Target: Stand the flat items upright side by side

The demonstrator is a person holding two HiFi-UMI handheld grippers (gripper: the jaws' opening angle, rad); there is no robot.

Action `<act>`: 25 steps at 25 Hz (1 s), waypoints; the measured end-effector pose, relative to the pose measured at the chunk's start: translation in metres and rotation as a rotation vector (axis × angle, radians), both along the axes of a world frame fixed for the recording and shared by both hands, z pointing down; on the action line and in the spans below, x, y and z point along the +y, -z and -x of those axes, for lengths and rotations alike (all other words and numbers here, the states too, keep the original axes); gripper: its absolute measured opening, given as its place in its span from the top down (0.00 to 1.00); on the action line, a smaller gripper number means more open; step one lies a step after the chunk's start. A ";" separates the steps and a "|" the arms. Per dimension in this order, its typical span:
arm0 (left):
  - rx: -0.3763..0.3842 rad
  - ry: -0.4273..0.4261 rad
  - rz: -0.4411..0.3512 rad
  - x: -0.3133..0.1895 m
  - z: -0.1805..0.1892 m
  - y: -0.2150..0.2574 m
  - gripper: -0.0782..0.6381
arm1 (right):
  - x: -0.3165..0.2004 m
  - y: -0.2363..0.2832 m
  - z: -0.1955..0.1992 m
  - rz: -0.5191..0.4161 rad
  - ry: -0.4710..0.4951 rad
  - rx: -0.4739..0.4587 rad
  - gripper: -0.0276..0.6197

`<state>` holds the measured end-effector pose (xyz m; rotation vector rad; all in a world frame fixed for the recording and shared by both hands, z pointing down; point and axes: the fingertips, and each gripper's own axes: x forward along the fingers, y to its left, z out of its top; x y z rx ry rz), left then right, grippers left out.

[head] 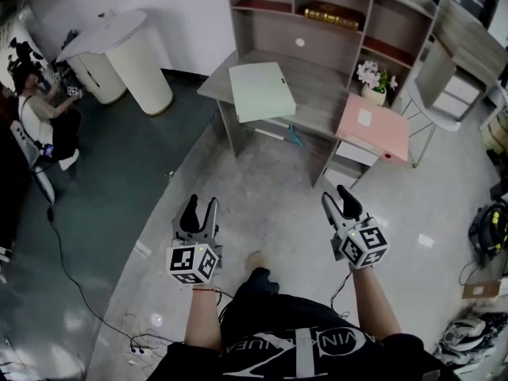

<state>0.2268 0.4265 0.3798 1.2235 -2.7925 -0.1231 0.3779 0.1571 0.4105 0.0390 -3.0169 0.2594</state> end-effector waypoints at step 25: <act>0.176 -0.138 0.035 -0.064 0.203 -0.055 0.61 | -0.025 -0.059 0.176 0.123 -0.088 0.116 0.64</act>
